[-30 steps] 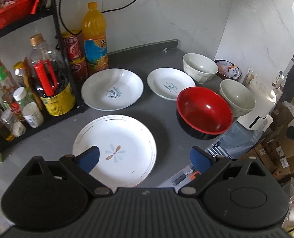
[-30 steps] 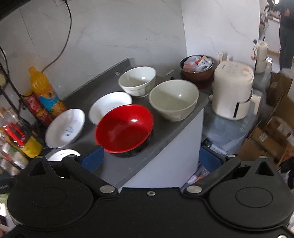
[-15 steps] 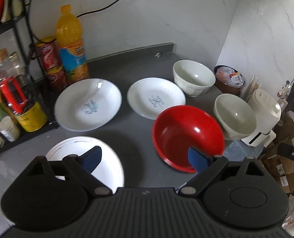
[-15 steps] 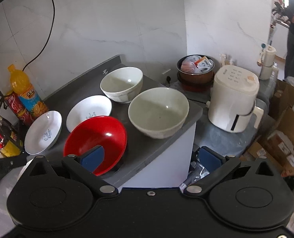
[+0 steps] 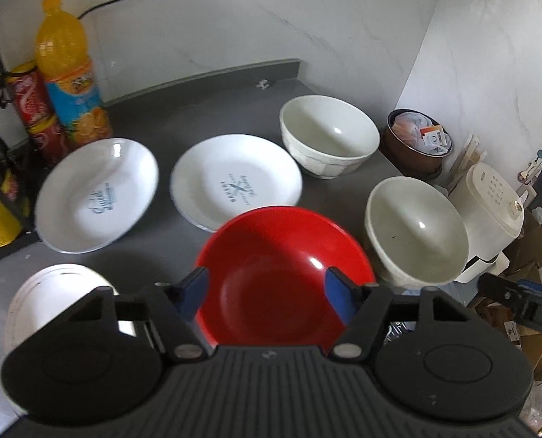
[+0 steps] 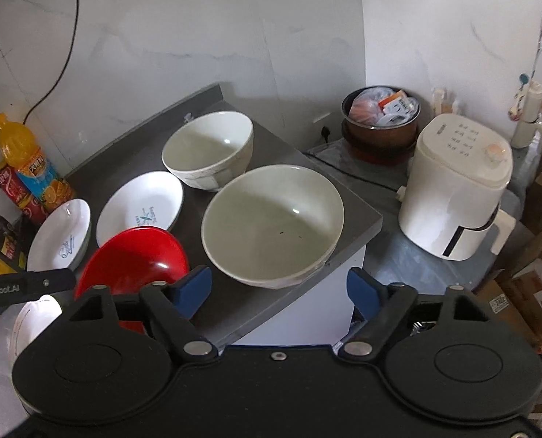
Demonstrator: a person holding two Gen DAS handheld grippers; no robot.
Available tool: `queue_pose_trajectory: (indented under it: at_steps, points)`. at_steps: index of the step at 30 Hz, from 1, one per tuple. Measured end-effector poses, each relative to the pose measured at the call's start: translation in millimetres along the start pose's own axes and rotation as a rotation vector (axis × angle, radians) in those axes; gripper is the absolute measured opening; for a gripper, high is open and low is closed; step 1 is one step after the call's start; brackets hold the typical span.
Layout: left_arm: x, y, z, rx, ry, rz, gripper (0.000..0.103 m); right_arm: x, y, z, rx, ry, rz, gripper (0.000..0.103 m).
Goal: Organize plates and bowls
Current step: 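Move both grippers toward the large cream bowl beside the red bowl, then close both grippers on the rim of the large cream bowl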
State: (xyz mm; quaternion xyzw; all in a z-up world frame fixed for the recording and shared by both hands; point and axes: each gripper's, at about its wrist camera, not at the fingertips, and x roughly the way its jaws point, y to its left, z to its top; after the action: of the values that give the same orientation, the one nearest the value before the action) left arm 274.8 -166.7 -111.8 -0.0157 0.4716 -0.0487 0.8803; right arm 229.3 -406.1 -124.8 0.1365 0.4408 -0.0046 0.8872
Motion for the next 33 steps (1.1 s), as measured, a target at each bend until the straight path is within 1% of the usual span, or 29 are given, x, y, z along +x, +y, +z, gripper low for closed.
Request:
queue_pose_trajectory:
  at_steps: [2,5,11,13,15,17,19,22,24,26,28,33]
  points:
    - [9,-9,5,0.005,0.01,-0.009,0.06,9,-5,3,-0.003,0.017,0.01,0.073]
    - [22,-23,12,0.016,0.014,0.001,0.055,21,-13,8,-0.006,0.037,0.025,0.071]
    - [43,-49,24,0.041,0.029,0.032,0.054,44,-28,20,-0.014,0.087,0.056,0.063]
    - [50,-58,29,0.051,0.033,0.036,0.054,50,-32,23,-0.02,0.089,0.059,0.06]
    - [56,-67,34,0.061,0.039,0.034,0.051,57,-37,27,-0.024,0.091,0.062,0.059]
    - [62,-76,38,0.075,0.044,0.035,0.05,64,-42,32,-0.024,0.1,0.067,0.056]
    - [68,-82,41,0.086,0.048,0.033,0.048,71,-45,35,-0.018,0.111,0.071,0.054]
    - [77,-90,45,0.096,0.063,0.032,0.041,81,-50,37,-0.019,0.125,0.07,0.053]
    - [83,-93,47,0.098,0.068,0.028,0.036,86,-52,37,-0.019,0.139,0.07,0.049]
    - [88,-98,48,0.111,0.068,0.032,0.035,91,-56,37,-0.014,0.151,0.074,0.045]
    - [95,-101,48,0.111,0.085,0.035,0.033,95,-59,36,-0.01,0.161,0.076,0.042]
    - [108,-105,47,0.122,0.096,0.044,0.031,103,-66,33,0.007,0.183,0.084,0.036]
